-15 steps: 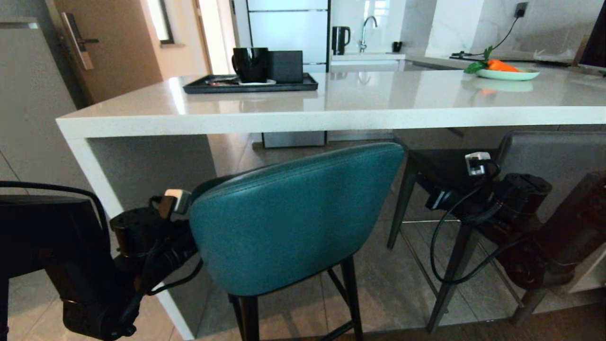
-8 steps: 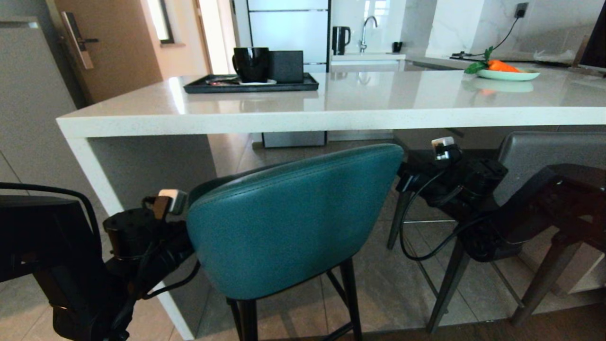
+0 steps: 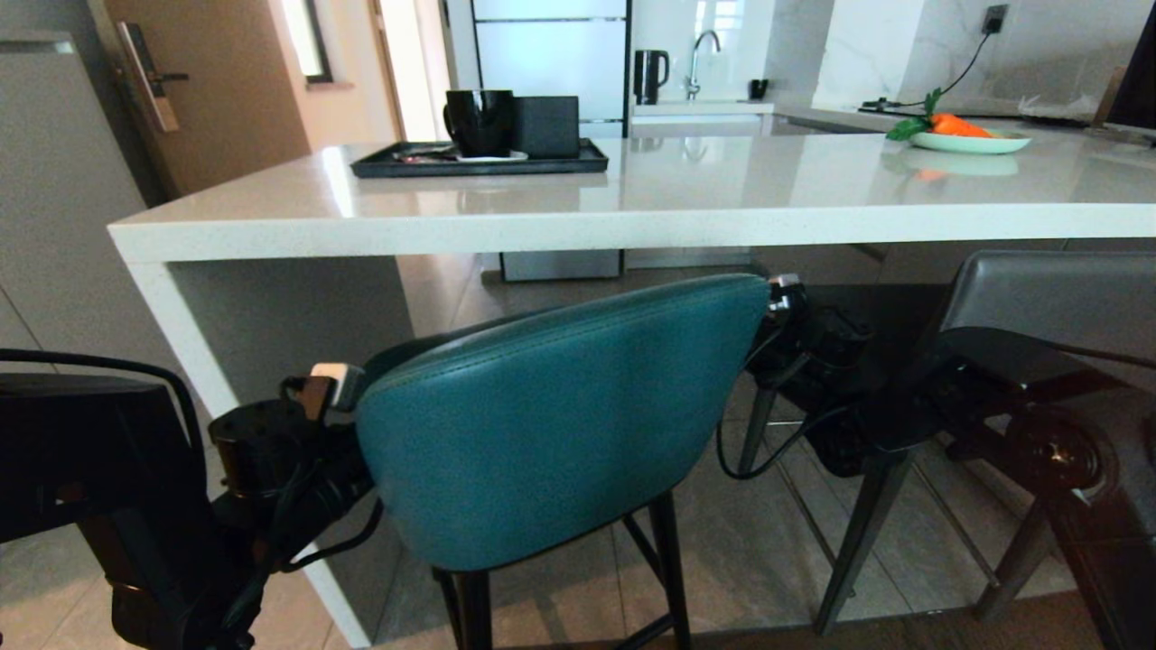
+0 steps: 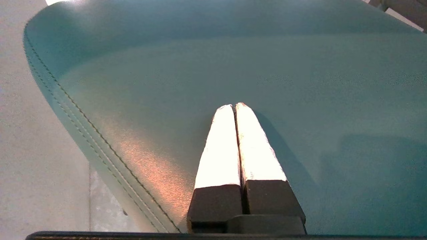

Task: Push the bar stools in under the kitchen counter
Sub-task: Pull the blue chair out from under the dining table

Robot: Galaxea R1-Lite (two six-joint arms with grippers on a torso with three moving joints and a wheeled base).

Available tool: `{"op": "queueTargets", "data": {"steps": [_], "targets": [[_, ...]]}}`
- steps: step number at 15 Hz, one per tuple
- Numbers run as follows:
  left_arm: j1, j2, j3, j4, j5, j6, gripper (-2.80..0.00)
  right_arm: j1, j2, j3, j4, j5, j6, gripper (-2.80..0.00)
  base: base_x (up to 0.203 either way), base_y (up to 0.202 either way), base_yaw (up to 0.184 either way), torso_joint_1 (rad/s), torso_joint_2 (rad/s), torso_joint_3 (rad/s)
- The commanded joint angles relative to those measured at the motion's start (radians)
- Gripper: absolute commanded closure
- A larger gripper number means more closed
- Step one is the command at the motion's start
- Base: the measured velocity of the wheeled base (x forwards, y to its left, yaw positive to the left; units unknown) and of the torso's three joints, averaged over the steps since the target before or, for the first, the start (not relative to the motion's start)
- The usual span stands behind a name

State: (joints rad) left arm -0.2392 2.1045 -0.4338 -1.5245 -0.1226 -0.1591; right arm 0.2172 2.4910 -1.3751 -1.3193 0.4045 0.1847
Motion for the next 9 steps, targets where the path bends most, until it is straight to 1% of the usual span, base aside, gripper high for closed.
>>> {"op": "queueTargets", "data": {"steps": [1, 3, 5, 6, 8, 9], "targets": [[-0.003, 0.020, 0.001, -0.006, -0.002, 0.000, 0.00, 0.008, 0.057, -0.104, 0.042, -0.037, 0.001, 0.00, 0.000, 0.000, 0.000, 0.000, 0.00, 0.000], [-0.006, 0.020, 0.001, -0.006, 0.000, 0.000, 0.00, 0.039, 0.078, -0.165, 0.105, -0.068, 0.001, 0.00, 0.000, 0.000, 0.000, 0.000, 0.00, 0.000], [-0.006, 0.026, -0.011, -0.006, 0.000, -0.001, 0.00, 0.056, 0.063, -0.139, 0.098, -0.087, -0.002, 0.00, 0.000, 0.000, 0.000, 0.000, 0.00, 0.000], [-0.006, 0.036, -0.024, -0.006, 0.000, 0.000, 0.00, 0.063, 0.038, -0.101, 0.081, -0.100, -0.003, 0.00, 0.000, 0.000, 0.000, 0.000, 0.00, 0.000], [-0.006, 0.048, -0.042, -0.006, 0.002, -0.002, 0.00, 0.068, -0.028, 0.003, 0.046, -0.103, -0.006, 0.00, 0.000, 0.000, 0.000, 0.000, 0.00, 0.000], [-0.006, 0.057, -0.046, -0.006, 0.019, -0.003, 0.00, 0.068, -0.062, 0.058, 0.023, -0.100, -0.007, 0.00, 0.000, 0.000, 0.000, 0.000, 0.00, 0.000]]}}
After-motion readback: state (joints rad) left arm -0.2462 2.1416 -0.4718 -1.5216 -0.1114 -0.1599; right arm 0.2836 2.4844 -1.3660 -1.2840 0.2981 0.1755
